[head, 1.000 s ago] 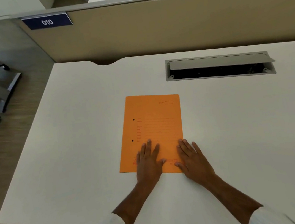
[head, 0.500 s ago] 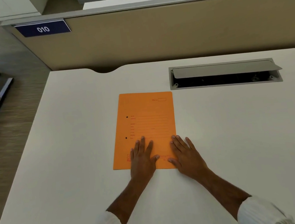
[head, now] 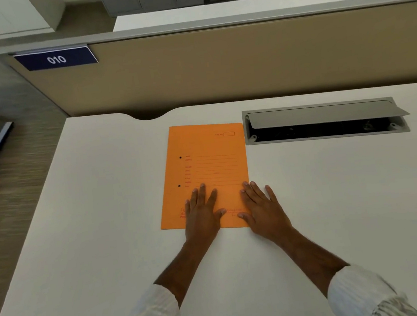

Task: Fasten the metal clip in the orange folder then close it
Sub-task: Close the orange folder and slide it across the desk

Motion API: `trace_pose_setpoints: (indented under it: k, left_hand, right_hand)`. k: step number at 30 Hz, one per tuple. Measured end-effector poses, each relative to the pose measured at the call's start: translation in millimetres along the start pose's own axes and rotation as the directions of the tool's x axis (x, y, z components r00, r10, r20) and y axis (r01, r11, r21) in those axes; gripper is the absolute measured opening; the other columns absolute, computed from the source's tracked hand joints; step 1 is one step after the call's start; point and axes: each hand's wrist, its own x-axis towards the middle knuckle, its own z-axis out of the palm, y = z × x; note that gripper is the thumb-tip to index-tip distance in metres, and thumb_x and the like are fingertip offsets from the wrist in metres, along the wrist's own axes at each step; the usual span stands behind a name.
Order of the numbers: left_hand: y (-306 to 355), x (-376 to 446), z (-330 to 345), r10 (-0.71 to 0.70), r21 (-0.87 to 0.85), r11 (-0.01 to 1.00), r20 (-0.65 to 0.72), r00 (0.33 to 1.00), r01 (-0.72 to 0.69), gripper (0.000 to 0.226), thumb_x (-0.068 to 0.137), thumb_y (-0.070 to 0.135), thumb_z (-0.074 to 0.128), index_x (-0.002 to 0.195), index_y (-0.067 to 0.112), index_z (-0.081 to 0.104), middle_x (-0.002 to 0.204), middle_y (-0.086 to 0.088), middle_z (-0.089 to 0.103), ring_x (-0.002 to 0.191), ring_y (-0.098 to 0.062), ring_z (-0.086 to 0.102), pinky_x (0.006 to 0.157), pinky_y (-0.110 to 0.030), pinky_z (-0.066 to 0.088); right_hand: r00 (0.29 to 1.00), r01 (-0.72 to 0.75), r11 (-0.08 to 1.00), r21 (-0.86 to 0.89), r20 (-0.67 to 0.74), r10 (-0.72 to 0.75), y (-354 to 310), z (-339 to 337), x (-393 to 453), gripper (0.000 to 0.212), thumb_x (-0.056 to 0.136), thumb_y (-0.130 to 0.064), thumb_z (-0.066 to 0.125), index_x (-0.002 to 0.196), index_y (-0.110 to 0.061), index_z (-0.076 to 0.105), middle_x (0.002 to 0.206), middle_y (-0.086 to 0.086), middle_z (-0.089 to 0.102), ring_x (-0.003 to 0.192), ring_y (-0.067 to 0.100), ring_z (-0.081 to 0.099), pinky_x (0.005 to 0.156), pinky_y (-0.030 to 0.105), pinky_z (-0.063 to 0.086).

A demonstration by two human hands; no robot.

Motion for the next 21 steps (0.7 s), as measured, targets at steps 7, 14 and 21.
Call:
trace_pose_setpoints:
  k: [7, 14, 21]
  left_hand:
    - [1.4, 44.9, -11.1, 0.017, 0.044, 0.999, 0.001, 1.0, -0.017, 0.07, 0.098, 0.054, 0.045, 0.157, 0.026, 0.021, 0.169, -0.008, 0.009, 0.155, -0.033, 0.007, 0.123, -0.055, 0.009]
    - [4.9, 83.4, -22.5, 0.019, 0.053, 0.998, 0.008, 1.0, -0.02, 0.071, 0.098, 0.055, 0.046, 0.157, 0.027, 0.02, 0.168, -0.008, 0.01, 0.155, -0.034, 0.007, 0.123, -0.056, 0.01]
    - [4.3, 92.4, -27.9, 0.034, 0.072, 0.997, -0.007, 0.999, -0.034, 0.071, 0.097, 0.058, 0.042, 0.157, 0.026, 0.022, 0.168, -0.007, 0.011, 0.155, -0.033, 0.009, 0.123, -0.055, 0.012]
  right_hand:
    - [0.999, -0.028, 0.999, -0.037, 0.026, 0.028, 15.5, -11.6, 41.3, 0.072, 0.098, -0.058, 0.024, 0.154, -0.013, 0.015, 0.165, 0.009, 0.006, 0.151, 0.028, 0.006, 0.12, 0.054, 0.005]
    - [0.998, -0.052, 0.998, -0.041, 0.038, 0.054, 29.0, -22.4, 75.5, 0.072, 0.099, -0.057, 0.024, 0.154, -0.014, 0.008, 0.165, 0.007, 0.0, 0.152, 0.026, 0.001, 0.121, 0.053, 0.003]
    - [0.998, -0.057, 0.998, 0.036, 0.024, 0.056, 29.4, -22.1, 86.0, 0.07, 0.101, -0.05, 0.029, 0.154, -0.009, 0.007, 0.165, 0.011, 0.0, 0.151, 0.03, 0.003, 0.122, 0.048, 0.006]
